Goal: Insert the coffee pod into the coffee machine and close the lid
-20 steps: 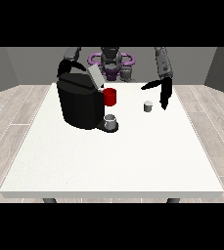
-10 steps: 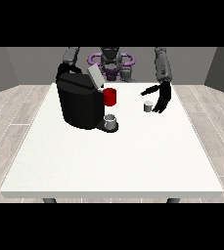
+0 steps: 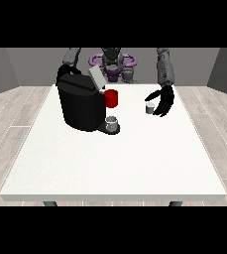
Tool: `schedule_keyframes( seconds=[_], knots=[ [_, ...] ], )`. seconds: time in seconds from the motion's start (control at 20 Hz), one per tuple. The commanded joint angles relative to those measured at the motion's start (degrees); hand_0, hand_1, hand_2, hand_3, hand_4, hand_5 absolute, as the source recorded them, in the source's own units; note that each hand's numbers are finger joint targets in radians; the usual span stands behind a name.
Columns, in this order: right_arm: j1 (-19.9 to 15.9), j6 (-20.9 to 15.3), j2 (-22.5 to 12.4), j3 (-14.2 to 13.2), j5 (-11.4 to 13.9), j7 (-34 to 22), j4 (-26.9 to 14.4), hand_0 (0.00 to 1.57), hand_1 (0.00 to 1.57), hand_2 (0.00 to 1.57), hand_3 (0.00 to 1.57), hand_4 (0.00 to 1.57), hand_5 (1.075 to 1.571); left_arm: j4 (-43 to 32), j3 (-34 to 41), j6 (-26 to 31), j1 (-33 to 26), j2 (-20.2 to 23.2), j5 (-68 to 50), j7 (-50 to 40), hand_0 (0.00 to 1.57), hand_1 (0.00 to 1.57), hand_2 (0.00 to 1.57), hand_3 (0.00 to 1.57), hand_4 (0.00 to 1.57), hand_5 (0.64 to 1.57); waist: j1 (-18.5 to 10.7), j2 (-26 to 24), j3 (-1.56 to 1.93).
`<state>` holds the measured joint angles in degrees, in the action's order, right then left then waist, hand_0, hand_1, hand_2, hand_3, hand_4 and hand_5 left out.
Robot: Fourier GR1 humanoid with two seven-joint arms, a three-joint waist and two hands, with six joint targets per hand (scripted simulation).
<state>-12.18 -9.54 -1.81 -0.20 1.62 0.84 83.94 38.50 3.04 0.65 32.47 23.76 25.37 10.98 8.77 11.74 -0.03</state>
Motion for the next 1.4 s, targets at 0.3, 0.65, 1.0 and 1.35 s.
schedule_keyframes(
  seconds=[0.3, 0.65, 1.0, 1.35],
  knots=[
    [-2.46, -1.24, 0.19, -1.30, 0.41, 0.45, -0.79, 0.00, 0.00, 0.00, 0.00, 0.53, 1.571, -5.51, 1.03, -7.48, 3.26, -1.07, 3.89, 5.37, 0.82, 0.82, 0.97, 0.74, 0.39, 1.571, -0.59, 2.19, 0.01],
    [0.77, 2.24, -0.81, 0.01, -2.02, -2.24, 4.59, 0.00, 0.00, 0.00, 0.00, 0.49, 1.571, -9.66, 0.05, -11.36, 1.57, 2.42, 8.44, 8.11, 0.97, 0.97, 1.05, 0.79, 0.32, 1.571, 2.62, 2.02, -0.01],
    [0.50, 1.54, -0.66, -1.75, -2.28, 0.77, -1.86, 0.00, 0.00, 0.00, 0.00, 0.43, 1.571, -7.24, -0.64, -5.76, 6.89, 0.69, 8.34, 8.07, 1.42, 1.42, 1.46, 1.42, 0.56, 1.571, 0.40, -0.91, 0.02],
    [1.54, -0.29, 1.72, -1.37, -2.17, -0.03, -5.31, 0.00, 0.00, 0.00, 0.00, 0.43, 1.571, -4.03, -1.21, 1.74, 11.43, 1.52, 7.95, 7.01, 1.32, 1.32, 1.38, 1.35, 0.58, 1.571, -0.12, -5.66, 0.02]
  ],
)
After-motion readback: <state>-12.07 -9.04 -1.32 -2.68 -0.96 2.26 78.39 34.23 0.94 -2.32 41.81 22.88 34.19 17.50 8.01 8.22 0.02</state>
